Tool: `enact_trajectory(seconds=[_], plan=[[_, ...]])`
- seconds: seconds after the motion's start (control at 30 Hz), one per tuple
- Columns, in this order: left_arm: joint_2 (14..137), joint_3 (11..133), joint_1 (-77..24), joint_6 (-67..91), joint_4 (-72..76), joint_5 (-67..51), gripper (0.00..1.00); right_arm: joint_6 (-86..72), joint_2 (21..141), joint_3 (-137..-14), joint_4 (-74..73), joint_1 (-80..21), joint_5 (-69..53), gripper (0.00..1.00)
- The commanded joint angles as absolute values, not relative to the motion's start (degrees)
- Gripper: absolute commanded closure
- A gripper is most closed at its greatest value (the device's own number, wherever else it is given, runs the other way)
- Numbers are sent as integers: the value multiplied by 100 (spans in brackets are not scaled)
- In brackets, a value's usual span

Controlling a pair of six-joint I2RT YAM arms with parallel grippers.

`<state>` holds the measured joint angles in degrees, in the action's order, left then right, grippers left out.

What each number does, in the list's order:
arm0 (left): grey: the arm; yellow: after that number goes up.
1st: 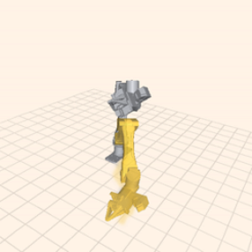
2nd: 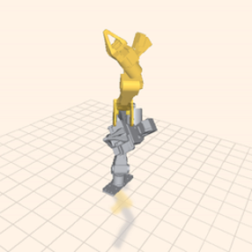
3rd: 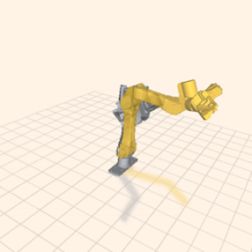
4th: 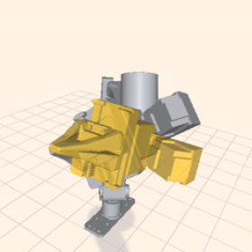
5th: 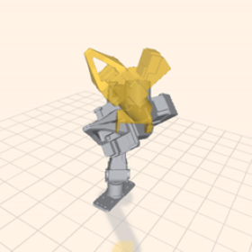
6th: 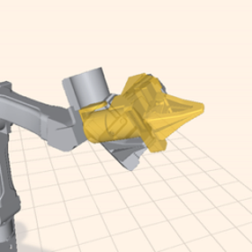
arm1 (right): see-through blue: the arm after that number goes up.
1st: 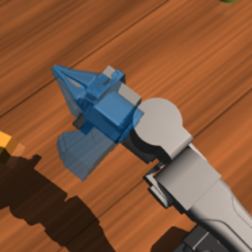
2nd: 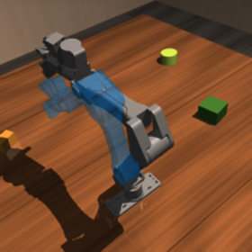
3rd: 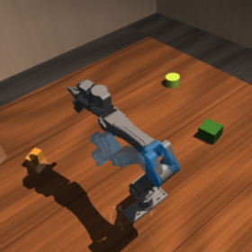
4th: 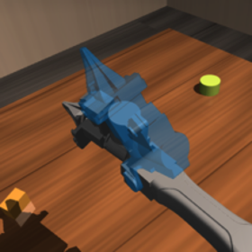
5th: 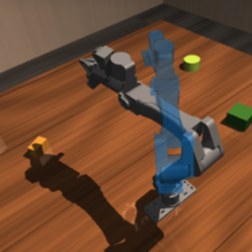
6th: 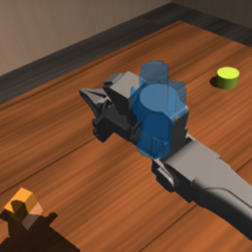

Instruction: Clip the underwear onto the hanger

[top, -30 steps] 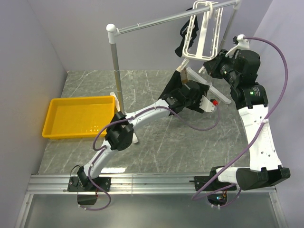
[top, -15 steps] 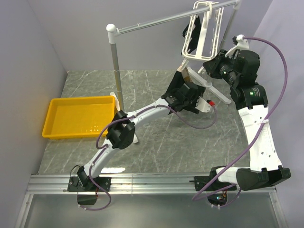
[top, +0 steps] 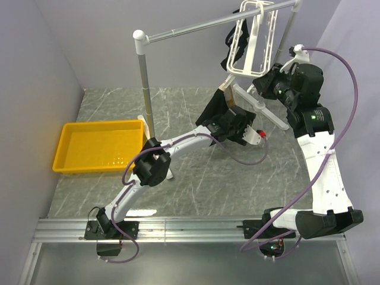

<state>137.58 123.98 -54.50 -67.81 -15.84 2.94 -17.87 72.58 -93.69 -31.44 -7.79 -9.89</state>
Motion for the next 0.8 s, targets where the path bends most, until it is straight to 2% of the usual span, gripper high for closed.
enact_trajectory(seconds=[0.0, 0.17, 0.27, 0.37, 0.4, 0.47, 0.5, 0.53, 0.57, 0.67, 0.77], plan=[[13473, 12576, -5511, -7031, -1432, 343, 1, -1705, 7084, -9343, -3085, -852, -1002, 100], [13904, 13112, -5432, -7163, -1792, 737, 1, -1661, 7049, -9334, -3076, -844, -976, 100], [14001, 13219, -5362, -7216, -1968, 896, 7, -1644, 7040, -9299, -3059, -844, -923, 100], [14019, 13201, -5300, -7207, -2109, 975, 28, -1652, 7040, -9316, -3050, -844, -897, 100], [14019, 13192, -5274, -7216, -2162, 993, 40, -1670, 7049, -9325, -3041, -852, -896, 100], [14010, 13149, -5238, -7233, -2197, 1019, 50, -1679, 7075, -9351, -3050, -844, -888, 100], [14001, 13140, -5230, -7233, -2197, 1028, 61, -1687, 7075, -9378, -3059, -852, -888, 100], [13984, 13114, -5221, -7233, -2180, 1028, 65, -1696, 7093, -9387, -3050, -844, -888, 100], [13966, 13061, -5221, -7251, -2188, 1011, 75, -1696, 7110, -9404, -3050, -852, -879, 100], [13782, 12720, -5229, -7268, -1917, 941, 97, -1705, 7137, -9430, -3024, -852, -870, 100], [13334, 12071, -5256, -7260, -1425, 625, 99, -1731, 7189, -9439, -2988, -844, -861, 100]])
